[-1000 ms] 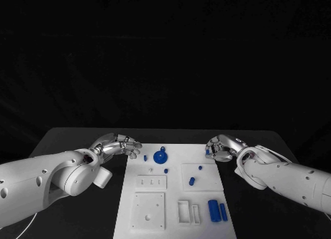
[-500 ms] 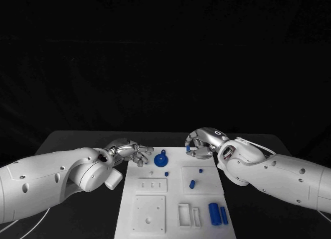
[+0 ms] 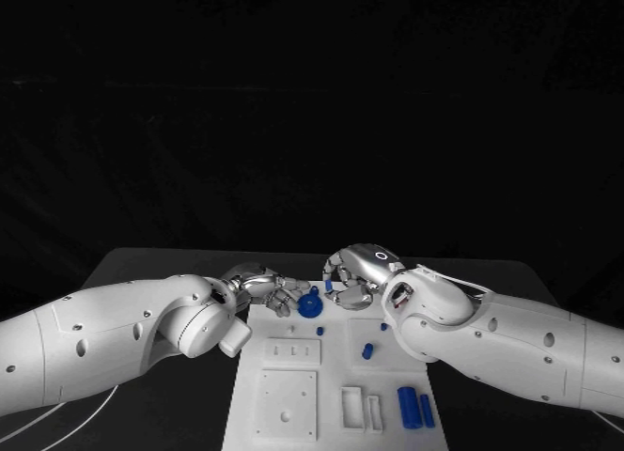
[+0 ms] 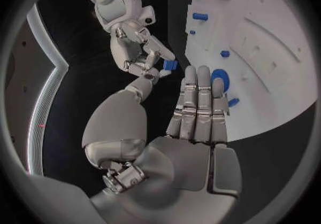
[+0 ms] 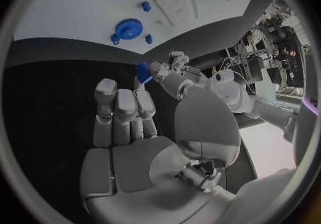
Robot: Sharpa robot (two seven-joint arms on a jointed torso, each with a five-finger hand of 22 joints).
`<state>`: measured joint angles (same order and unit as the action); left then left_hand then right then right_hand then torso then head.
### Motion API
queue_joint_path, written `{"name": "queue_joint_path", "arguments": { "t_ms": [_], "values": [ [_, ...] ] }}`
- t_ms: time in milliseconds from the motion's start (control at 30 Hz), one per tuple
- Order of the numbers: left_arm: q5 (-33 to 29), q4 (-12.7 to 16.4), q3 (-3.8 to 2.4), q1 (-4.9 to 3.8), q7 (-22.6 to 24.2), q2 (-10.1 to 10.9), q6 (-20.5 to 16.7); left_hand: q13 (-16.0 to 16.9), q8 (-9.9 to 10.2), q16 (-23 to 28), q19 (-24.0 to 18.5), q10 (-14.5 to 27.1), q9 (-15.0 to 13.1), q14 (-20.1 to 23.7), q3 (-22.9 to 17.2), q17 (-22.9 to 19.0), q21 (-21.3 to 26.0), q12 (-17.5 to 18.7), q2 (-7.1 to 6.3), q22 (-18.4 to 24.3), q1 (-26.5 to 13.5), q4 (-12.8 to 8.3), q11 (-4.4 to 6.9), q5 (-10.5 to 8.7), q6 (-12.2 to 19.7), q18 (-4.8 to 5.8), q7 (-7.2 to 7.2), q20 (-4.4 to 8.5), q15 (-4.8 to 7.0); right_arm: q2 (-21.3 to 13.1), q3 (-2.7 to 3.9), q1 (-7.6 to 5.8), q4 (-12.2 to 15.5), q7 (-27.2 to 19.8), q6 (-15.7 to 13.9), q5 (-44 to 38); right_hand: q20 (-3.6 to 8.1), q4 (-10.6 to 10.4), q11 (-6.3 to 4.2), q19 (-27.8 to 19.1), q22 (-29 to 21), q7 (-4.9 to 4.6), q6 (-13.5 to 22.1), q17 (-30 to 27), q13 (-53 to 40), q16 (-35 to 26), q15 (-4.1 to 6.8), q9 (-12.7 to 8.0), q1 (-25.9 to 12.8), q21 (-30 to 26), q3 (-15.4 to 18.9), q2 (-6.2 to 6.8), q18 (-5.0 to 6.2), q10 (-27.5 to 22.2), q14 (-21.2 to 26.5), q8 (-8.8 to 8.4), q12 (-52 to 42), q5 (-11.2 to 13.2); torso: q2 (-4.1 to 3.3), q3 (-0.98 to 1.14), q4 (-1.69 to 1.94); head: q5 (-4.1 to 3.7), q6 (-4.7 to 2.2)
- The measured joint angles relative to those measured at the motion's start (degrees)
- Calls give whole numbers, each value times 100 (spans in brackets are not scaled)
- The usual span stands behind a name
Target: Assemble the parts on the task board
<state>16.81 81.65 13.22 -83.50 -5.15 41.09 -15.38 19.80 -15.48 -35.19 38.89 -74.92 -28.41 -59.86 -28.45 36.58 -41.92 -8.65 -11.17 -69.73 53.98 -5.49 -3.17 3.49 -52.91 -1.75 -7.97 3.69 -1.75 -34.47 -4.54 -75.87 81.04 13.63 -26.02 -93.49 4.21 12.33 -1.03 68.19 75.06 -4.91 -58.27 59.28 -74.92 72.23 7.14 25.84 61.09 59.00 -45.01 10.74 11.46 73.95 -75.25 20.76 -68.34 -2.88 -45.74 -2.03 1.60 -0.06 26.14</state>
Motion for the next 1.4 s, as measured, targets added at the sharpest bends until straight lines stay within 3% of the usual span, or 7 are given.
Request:
{"name": "queue_joint_path", "arguments": {
  "t_ms": [400, 1400],
  "values": [
    [80, 30, 1, 1, -73, -87, -35, 13, 0, 23, -30, 40, 15, 20, 15, -24, 22, 0, 0, 6, 0, 79, -1, 0, 0, 0, 0, 11, -20, 214, 0, 0, 10, 174, 5, -156, -2, -18, 0, 0, 0, 9, -9, -1, 0, 0, -1, 47, -23, 0, -17, 23, 0, 0, -1, -4, 0, 0, 15, -16, 7, 10, -3],
    [94, -23, 3, 1, -67, -181, -34, 12, 0, 55, -50, 61, 38, 20, -1, -55, 22, 27, 61, 5, 60, 94, -21, 0, 0, 0, 0, -10, -20, 393, -7, 3, 27, 221, 50, -220, -13, -47, 0, 6, 0, 10, -10, 6, 0, 0, -12, 67, -37, 0, -46, 38, 1, 2, -7, -30, 1, 1, 9, -5, 5, 29, -34]
  ]
}}
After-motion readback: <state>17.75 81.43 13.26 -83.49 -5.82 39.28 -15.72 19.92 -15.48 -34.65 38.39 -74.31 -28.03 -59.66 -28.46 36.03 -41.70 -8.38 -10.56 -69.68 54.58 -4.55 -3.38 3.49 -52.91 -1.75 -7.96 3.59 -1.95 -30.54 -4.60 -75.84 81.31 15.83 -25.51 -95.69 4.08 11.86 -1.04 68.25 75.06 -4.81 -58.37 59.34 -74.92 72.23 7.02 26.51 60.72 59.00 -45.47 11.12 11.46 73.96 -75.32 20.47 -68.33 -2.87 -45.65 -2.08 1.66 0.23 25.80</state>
